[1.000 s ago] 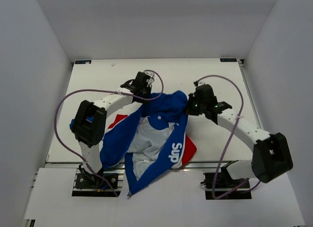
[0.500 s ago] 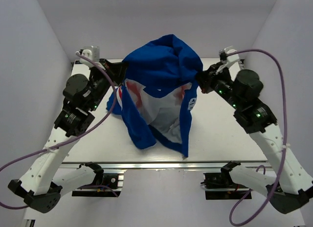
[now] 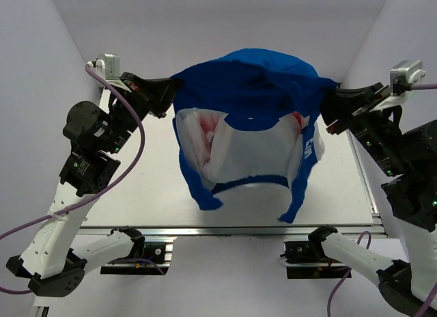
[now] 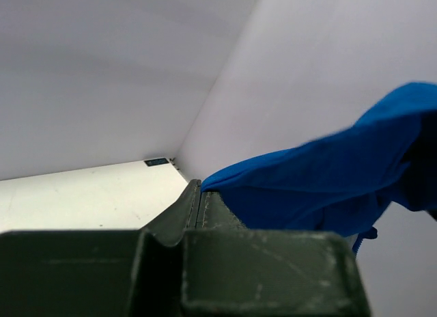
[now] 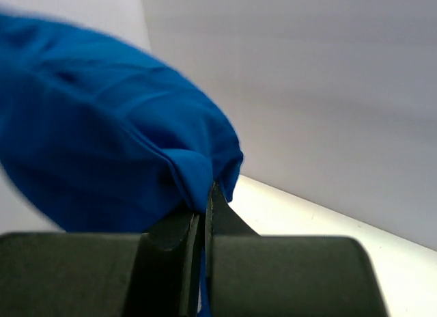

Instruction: Zip up the jacket

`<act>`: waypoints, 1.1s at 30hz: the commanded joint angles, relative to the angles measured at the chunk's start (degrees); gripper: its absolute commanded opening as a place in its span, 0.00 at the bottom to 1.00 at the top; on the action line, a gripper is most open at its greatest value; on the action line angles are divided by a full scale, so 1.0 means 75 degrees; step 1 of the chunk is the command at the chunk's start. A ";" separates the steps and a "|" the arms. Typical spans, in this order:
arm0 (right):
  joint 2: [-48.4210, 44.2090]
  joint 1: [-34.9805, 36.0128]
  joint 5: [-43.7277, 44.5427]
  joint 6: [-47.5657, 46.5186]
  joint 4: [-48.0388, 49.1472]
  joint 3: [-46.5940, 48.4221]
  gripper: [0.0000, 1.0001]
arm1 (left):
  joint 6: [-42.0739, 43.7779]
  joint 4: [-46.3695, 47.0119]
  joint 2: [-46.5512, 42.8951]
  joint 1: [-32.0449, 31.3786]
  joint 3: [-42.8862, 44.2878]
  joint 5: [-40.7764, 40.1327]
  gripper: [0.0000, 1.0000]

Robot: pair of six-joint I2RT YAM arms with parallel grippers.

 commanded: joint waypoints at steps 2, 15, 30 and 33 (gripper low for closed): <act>0.0794 0.0009 0.1331 0.0237 -0.0004 0.0224 0.00 | -0.0218 0.0142 0.0190 -0.0004 0.0270 -0.0373 0.00; 0.6306 -0.1104 0.1501 0.1070 0.0652 0.0152 0.00 | -0.0348 -0.1367 0.6291 0.0592 0.2797 -0.3271 0.03; 0.5911 -0.1175 -0.0494 0.1140 0.0337 -0.1096 0.89 | 0.0145 -0.1192 0.6676 0.0922 0.2805 -0.1757 0.98; 0.4588 -0.0999 -0.0027 0.1561 0.0394 -0.3094 0.89 | -0.0053 -0.1486 0.5820 0.0922 0.1680 -0.1663 0.98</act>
